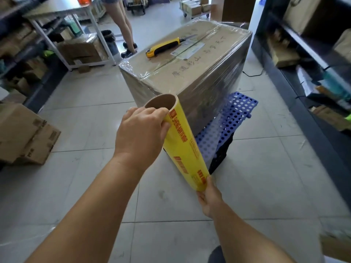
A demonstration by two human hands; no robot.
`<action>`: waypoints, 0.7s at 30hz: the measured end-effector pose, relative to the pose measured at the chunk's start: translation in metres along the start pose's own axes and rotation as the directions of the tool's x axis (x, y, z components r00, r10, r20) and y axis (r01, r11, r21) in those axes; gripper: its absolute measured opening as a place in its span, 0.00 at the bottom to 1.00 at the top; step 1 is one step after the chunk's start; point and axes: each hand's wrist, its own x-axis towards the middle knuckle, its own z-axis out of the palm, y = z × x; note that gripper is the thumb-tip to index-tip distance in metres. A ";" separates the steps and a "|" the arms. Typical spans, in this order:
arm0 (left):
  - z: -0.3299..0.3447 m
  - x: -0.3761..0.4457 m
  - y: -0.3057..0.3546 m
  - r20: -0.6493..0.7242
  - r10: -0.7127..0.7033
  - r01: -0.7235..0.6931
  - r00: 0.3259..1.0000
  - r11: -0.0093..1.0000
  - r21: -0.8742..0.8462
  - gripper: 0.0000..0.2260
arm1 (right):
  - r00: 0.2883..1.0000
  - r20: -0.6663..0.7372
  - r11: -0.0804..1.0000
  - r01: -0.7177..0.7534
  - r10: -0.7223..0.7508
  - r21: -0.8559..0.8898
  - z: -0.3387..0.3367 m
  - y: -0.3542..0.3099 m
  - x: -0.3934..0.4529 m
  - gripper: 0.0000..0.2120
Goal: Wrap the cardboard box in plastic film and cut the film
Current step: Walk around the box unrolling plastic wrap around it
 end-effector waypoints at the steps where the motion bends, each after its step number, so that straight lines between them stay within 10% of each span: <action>1: -0.001 -0.001 -0.006 0.000 0.000 0.000 1.000 1.000 0.003 0.06 | 1.000 -0.003 1.000 -0.003 0.003 -0.009 0.005 0.003 0.001 0.28; 21: 0.027 0.035 -0.152 0.040 0.151 -0.148 0.988 0.987 -0.065 0.08 | 1.000 0.004 0.987 -0.021 0.020 0.157 0.151 0.049 0.053 0.28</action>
